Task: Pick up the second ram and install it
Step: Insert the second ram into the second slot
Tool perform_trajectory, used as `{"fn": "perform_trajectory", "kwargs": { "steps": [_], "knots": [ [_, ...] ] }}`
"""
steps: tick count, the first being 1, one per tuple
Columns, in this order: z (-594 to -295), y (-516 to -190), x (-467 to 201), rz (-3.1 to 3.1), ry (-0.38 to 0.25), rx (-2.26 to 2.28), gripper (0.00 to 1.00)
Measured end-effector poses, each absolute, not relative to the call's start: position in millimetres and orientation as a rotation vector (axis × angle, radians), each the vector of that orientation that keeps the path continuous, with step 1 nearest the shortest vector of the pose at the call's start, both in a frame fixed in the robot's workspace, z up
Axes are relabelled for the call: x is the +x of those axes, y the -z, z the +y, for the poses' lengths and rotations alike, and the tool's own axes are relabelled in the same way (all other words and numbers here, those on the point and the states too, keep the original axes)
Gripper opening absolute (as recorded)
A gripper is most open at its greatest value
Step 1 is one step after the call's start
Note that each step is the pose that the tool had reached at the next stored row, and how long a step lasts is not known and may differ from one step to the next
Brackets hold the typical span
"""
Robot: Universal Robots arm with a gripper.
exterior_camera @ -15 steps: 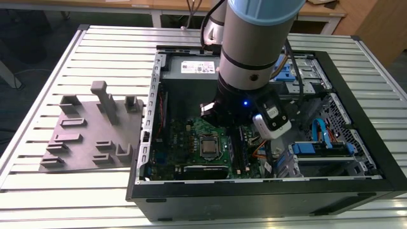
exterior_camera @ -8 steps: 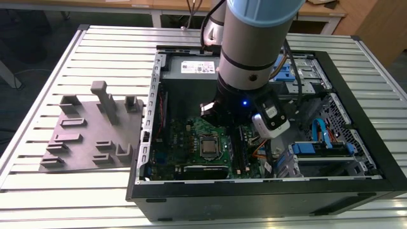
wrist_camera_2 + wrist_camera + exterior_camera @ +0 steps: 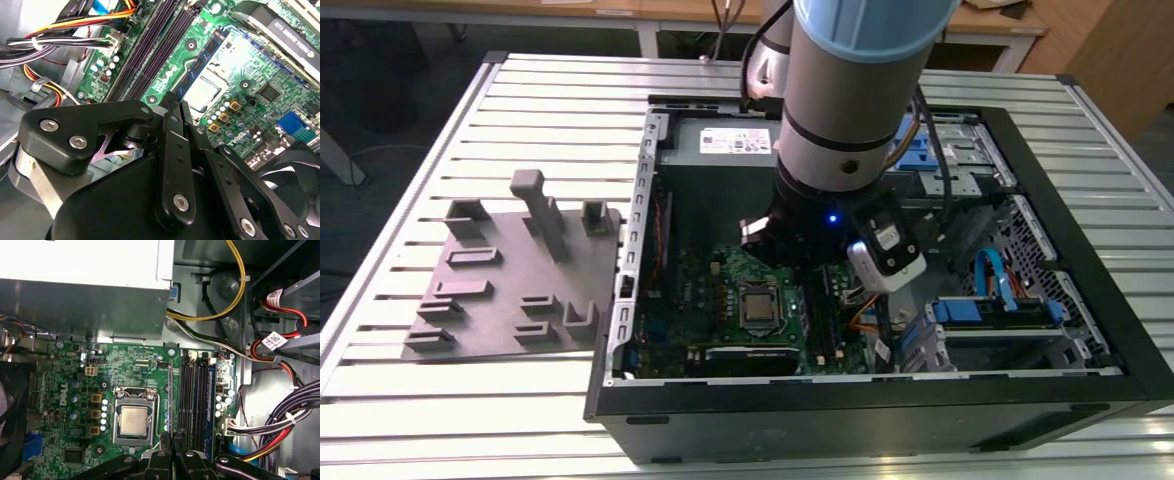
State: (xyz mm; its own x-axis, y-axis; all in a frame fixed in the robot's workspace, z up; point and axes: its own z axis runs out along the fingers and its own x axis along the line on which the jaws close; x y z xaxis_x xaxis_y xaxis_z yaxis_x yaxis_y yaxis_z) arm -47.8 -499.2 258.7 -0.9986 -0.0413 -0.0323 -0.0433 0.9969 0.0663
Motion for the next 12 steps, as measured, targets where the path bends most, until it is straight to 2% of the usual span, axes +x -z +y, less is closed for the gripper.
{"fn": "perform_trajectory", "kwargs": {
  "steps": [12],
  "knots": [
    [-499.2,-253.4,-47.8,3.108,-0.104,-0.066,0.14]
  ]
}}
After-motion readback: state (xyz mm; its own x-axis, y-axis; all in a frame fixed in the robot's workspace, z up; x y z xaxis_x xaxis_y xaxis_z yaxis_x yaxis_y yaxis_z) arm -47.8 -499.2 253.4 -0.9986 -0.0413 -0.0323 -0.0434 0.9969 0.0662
